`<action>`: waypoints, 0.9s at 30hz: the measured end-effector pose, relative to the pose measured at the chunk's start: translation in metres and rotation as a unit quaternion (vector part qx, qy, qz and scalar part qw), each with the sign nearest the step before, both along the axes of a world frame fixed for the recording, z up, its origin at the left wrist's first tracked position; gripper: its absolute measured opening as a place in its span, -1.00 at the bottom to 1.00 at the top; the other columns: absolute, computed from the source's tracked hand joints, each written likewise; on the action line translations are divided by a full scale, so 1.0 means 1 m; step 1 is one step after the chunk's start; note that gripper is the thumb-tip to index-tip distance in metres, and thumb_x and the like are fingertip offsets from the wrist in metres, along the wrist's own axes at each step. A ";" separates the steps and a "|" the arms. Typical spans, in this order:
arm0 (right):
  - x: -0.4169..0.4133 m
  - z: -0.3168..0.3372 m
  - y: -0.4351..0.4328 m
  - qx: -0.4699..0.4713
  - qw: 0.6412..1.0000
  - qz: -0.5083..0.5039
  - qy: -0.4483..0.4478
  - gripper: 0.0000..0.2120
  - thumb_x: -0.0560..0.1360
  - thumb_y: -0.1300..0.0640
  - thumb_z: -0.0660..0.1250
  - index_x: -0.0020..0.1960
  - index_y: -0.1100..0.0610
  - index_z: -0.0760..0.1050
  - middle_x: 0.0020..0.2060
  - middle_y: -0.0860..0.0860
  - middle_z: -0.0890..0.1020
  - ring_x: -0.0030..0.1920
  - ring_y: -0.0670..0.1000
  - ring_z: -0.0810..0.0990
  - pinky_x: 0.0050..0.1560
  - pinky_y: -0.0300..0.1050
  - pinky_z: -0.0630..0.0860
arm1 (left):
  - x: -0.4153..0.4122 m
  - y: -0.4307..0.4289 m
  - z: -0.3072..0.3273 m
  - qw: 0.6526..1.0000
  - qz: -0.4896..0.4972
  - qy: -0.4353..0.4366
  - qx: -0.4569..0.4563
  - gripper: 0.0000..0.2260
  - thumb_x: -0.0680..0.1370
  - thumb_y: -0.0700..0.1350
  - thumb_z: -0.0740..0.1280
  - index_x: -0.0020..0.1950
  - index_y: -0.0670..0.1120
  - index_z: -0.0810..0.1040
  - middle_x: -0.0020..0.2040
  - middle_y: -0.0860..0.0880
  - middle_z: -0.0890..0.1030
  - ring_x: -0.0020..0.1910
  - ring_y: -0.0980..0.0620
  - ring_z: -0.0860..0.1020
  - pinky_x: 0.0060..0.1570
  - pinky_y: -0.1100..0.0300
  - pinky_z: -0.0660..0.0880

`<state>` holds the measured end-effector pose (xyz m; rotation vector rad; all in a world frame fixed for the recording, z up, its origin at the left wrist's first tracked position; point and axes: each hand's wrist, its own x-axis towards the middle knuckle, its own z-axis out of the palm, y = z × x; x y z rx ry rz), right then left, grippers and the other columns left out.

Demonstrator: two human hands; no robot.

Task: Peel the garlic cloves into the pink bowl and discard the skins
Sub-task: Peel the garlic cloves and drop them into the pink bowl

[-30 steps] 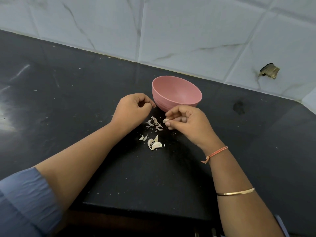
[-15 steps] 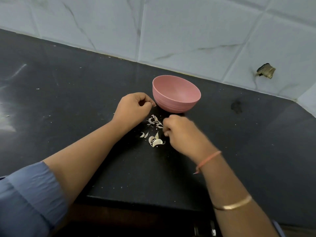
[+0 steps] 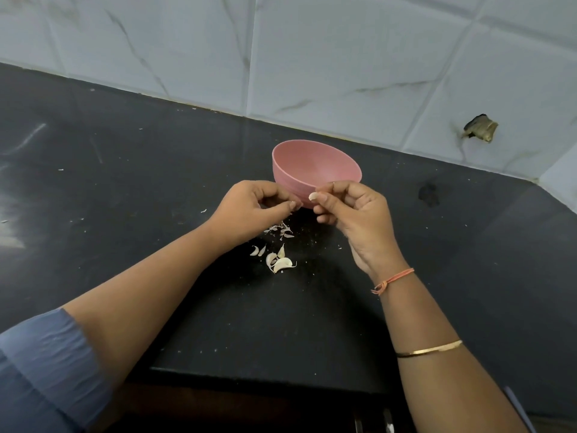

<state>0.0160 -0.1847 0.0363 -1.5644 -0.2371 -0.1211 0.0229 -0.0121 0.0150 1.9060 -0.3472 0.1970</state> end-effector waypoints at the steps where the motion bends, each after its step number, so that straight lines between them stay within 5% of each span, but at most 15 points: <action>1: 0.001 -0.003 0.000 0.003 1.000 -0.003 -0.001 -0.88 0.40 0.34 0.40 -0.13 0.16 0.59 -0.25 0.07 0.66 -0.27 -0.05 0.58 -0.26 -0.25 0.55 | 0.000 0.000 0.000 1.000 -0.008 0.005 -0.012 -0.91 0.48 -0.17 0.40 -0.11 0.01 0.66 -0.18 0.01 0.69 -0.19 0.07 0.62 -0.09 0.22 0.58; 6: 0.005 -0.011 0.004 -0.012 1.000 0.006 -0.002 -0.88 0.42 0.34 0.39 -0.11 0.16 0.60 -0.19 0.05 0.67 -0.17 -0.10 0.62 -0.24 -0.30 0.52 | -0.002 -0.002 0.003 0.999 -0.019 0.014 -0.035 -0.92 0.47 -0.17 0.41 -0.13 0.01 0.66 -0.27 0.02 0.67 -0.31 0.18 0.57 -0.23 0.38 0.52; 15: 0.009 -0.015 0.005 0.003 1.000 0.017 -0.005 -0.87 0.43 0.41 0.34 -0.10 0.22 0.59 -0.24 0.02 0.67 -0.20 -0.07 0.66 -0.15 -0.24 0.60 | -0.001 -0.004 0.002 0.997 -0.019 0.021 -0.065 -0.92 0.46 -0.18 0.42 -0.14 0.00 0.65 -0.34 0.12 0.66 -0.34 0.22 0.58 -0.24 0.38 0.50; 27: 0.011 -0.023 0.006 -0.181 0.973 -0.044 -0.134 -0.80 0.42 0.40 0.38 0.01 0.21 0.61 -0.14 0.03 0.65 -0.16 -0.12 0.66 -0.11 -0.30 0.59 | -0.001 -0.004 0.001 0.998 0.001 0.035 -0.055 -0.94 0.46 -0.17 0.41 -0.16 -0.02 0.66 -0.31 0.04 0.66 -0.33 0.20 0.57 -0.20 0.34 0.54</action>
